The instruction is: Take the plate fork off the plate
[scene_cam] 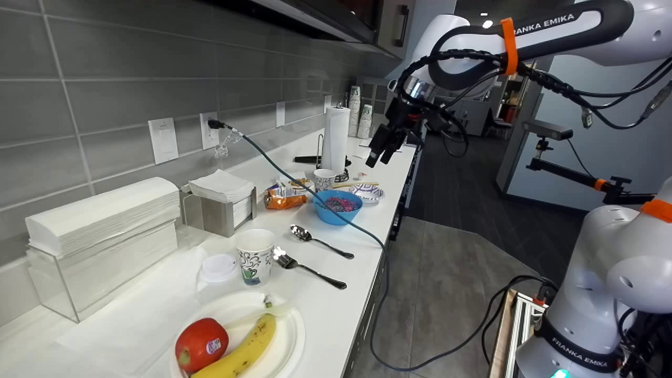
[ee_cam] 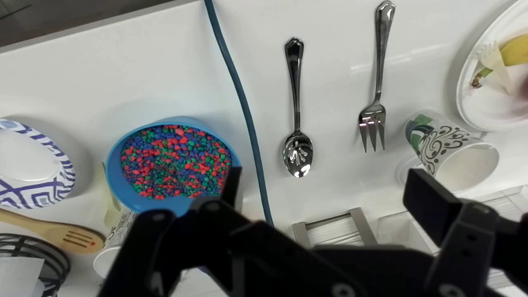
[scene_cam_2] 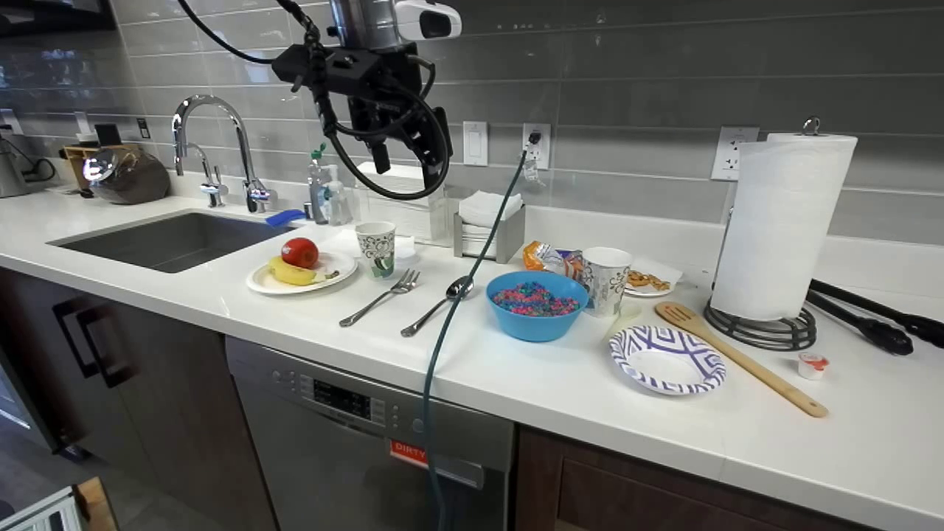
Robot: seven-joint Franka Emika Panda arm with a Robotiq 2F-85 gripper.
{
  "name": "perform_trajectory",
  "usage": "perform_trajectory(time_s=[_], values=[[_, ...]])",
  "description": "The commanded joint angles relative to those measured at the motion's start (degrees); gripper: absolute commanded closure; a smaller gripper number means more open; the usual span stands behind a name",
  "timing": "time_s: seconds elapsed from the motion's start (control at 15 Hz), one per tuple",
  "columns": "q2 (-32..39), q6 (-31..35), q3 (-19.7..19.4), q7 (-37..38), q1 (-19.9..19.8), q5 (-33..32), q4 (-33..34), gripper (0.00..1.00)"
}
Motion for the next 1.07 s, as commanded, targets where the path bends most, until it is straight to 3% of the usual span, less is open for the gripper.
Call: perform_trajectory(time_s=[0.0,0.6,1.0], values=[[0.03,-0.12,0.4,-0.13,-0.44,0.2,0.09,0.0],[13.3,-3.39,2.73,-11.8,7.3,7.84,13.0,0.0],[20.04,-9.2,6.7,-18.89,8.8,11.71,20.48,0.0]])
